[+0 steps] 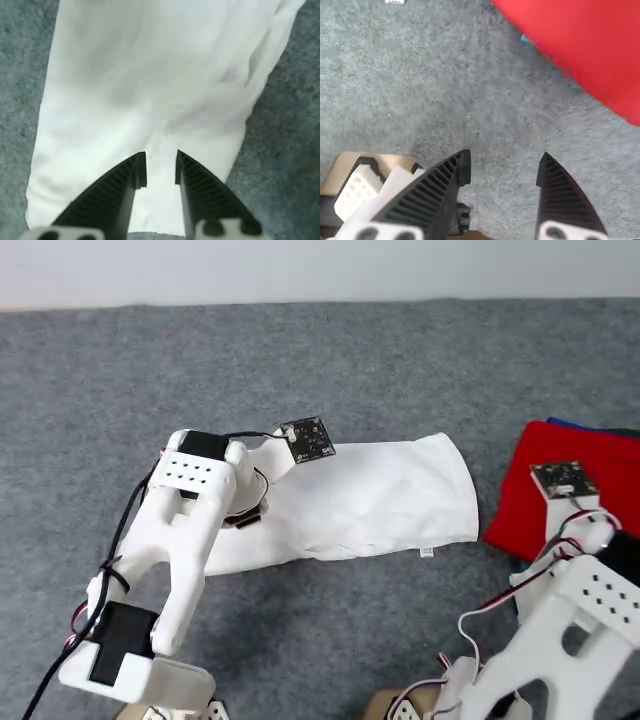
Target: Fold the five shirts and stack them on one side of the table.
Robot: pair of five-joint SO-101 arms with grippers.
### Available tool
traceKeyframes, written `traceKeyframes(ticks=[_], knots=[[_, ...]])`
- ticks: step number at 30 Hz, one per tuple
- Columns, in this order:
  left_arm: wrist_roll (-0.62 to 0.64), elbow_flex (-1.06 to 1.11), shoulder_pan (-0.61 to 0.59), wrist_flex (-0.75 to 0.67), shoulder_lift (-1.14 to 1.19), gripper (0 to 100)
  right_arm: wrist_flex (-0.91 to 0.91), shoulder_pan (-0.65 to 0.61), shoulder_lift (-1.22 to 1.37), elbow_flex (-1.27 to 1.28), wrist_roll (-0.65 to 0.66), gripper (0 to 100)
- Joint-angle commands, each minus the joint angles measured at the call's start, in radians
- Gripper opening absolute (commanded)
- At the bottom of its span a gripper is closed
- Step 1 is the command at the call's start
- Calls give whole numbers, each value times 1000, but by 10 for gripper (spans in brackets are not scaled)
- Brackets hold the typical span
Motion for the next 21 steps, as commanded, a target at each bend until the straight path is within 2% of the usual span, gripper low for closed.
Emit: traceKeyframes(ticks=[1, 6, 11, 16, 21], knots=[[-5, -39, -6, -49, -5, 119, 7, 5, -25, 3, 8, 231], [-26, -44, -25, -46, -6, 120, 7, 4, -25, 5, 8, 231], [-83, -44, -15, 126, -14, 110, 7, 4, -25, 5, 8, 231], [-121, -19, -17, 226, -3, 48, -1, 4, -25, 5, 8, 231], [-124, 99, -20, 133, -2, 47, -4, 2, -25, 5, 9, 231]])
